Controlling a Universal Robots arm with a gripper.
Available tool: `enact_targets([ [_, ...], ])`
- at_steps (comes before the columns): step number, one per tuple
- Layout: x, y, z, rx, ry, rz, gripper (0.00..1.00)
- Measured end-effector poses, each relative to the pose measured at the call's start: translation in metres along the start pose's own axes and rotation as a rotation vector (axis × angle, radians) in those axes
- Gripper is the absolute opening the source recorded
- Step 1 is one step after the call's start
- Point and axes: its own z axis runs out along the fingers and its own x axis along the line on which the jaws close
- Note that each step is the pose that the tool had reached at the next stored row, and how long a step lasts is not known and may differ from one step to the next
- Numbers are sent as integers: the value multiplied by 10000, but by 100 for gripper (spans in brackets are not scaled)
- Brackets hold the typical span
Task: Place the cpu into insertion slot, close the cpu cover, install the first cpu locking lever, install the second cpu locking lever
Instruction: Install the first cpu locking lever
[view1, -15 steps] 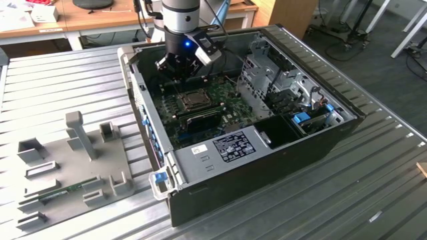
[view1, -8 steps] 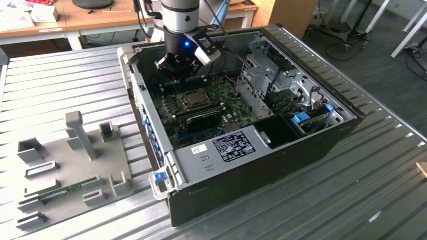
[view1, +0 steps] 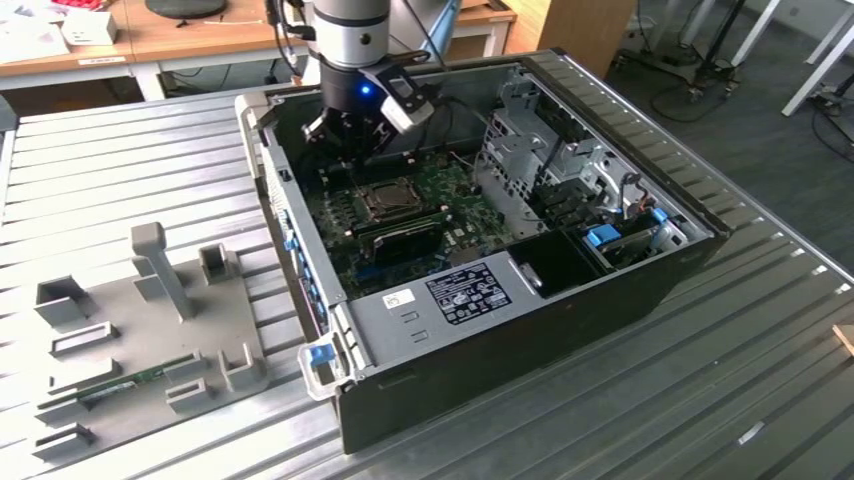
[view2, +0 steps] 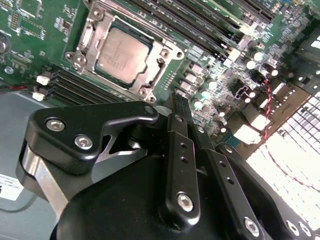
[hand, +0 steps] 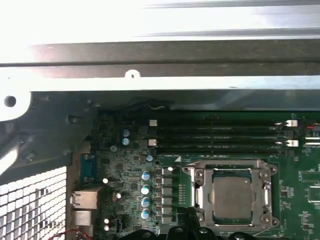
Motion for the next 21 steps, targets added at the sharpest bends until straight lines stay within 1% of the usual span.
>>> enact_targets([
  [3, 47, 4, 4, -2, -9, 2, 10],
  [6, 61, 10, 4, 1, -7, 1, 10],
  [9, 72, 40, 9, -9, -10, 1, 10],
  [11, 76, 53, 10, -53, -16, 2, 10],
  [12, 78, 59, 11, -59, -21, 2, 10],
  [16, 88, 90, 11, -61, -50, 2, 10],
  [21, 111, 145, 16, -69, -62, 2, 10],
])
